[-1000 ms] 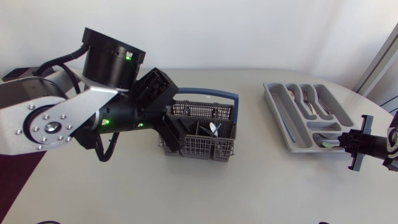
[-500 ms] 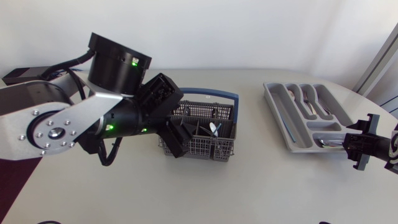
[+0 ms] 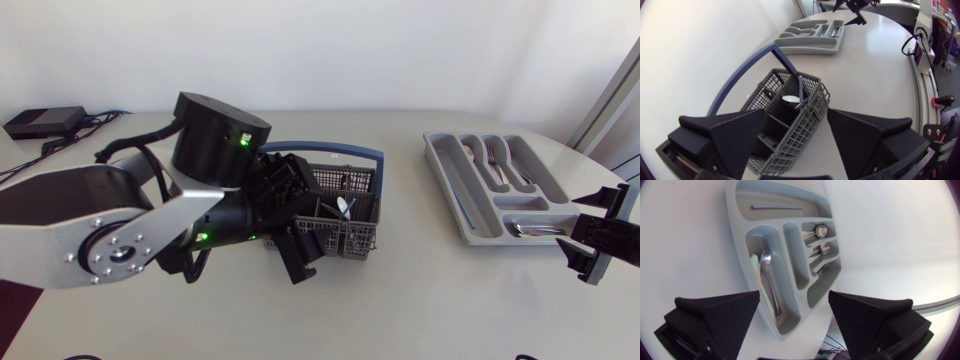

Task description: Sort the cutlery from the basket into the organizer compartments.

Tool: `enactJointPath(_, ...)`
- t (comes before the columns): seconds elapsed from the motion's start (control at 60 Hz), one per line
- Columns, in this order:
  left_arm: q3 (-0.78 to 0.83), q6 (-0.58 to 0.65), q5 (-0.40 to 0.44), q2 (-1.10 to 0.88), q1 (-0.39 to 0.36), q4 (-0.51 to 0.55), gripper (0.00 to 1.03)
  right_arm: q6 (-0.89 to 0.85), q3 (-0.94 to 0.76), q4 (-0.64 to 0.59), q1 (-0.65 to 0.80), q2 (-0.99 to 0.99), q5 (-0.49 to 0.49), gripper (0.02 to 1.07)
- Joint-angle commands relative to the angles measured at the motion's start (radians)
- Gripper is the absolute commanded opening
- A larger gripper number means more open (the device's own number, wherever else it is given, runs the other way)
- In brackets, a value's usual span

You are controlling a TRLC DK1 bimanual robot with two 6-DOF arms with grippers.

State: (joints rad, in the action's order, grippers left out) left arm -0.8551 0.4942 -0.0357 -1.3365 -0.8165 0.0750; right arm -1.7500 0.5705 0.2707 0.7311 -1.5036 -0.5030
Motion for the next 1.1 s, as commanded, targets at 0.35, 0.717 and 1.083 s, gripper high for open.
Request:
enactJointPath(0.35, 0.042, 0.201, 0.01, -0.082, -0.019, -0.132, 0.71, 0.092, -0.152, -0.088, -0.078, 0.167, -0.025, 1.02)
enactJointPath(0.717, 0.01, 0.299, 0.129, -0.119, 0.019, -0.161, 0.39, 0.156, -0.201, -0.088, -0.171, 0.212, 0.007, 1.02)
enactJointPath(1.083, -0.078, 0.356, 0.243, -0.207, 0.071, -0.106, 0.24, 0.181, -0.216, -0.077, -0.211, 0.206, 0.026, 1.02)
